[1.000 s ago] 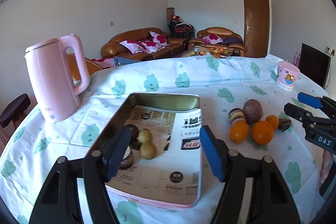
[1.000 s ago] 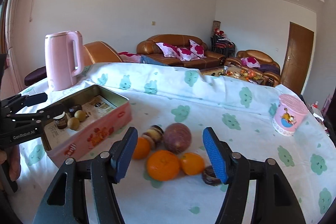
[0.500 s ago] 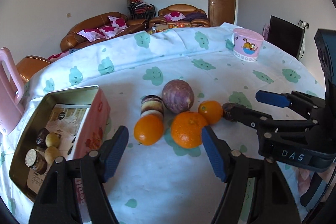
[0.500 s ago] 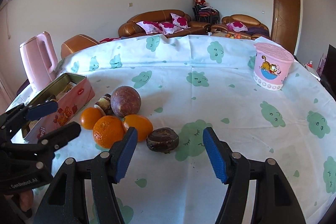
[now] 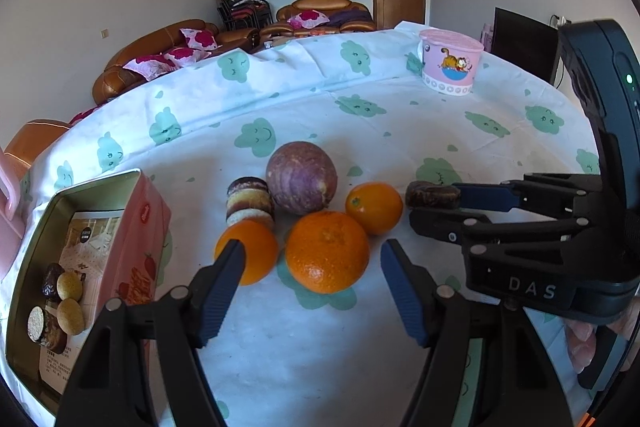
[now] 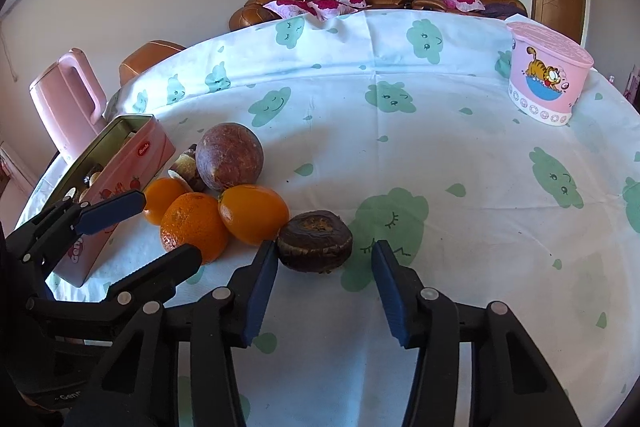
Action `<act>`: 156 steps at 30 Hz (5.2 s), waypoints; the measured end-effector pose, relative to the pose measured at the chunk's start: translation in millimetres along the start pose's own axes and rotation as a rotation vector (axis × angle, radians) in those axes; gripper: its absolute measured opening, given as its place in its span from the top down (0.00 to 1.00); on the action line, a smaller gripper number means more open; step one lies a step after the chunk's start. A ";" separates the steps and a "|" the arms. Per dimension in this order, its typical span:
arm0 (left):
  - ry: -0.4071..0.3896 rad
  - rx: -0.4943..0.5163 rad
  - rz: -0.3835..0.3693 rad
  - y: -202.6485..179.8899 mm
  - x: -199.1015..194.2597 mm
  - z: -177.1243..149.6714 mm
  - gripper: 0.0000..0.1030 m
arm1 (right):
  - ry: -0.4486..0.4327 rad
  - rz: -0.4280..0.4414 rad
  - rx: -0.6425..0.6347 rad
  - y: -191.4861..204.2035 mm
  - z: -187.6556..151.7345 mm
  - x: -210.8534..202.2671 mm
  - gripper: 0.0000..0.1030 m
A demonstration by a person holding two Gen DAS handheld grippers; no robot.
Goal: Organize fruits
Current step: 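Grasp the dark brown round cake with the right tool while the left tool grasps the large orange, then lift the orange and the dark cake and carry them toward the tin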
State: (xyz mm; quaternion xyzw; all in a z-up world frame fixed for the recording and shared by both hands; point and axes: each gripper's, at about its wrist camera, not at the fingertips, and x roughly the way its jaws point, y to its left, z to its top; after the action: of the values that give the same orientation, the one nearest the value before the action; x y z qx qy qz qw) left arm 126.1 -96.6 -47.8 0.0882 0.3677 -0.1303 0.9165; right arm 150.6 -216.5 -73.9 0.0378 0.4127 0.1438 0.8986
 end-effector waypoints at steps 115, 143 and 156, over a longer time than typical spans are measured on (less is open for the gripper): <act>-0.344 -0.084 0.144 11.6 -71.2 -20.3 0.55 | -0.534 -0.070 -0.199 39.1 -29.8 -94.0 0.63; -0.240 -0.232 0.247 80.0 -79.7 -33.1 0.55 | -0.437 0.063 -0.313 95.1 0.2 -82.9 0.62; -0.174 -0.303 0.270 138.3 -75.2 -35.4 0.55 | -0.396 0.127 -0.427 165.7 28.9 -50.7 0.62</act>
State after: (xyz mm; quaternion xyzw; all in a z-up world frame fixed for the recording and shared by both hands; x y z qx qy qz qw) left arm 92.7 57.0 -11.5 -0.0135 0.2874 0.0430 0.9568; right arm 103.4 -71.3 13.0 -0.0991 0.1865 0.2731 0.9385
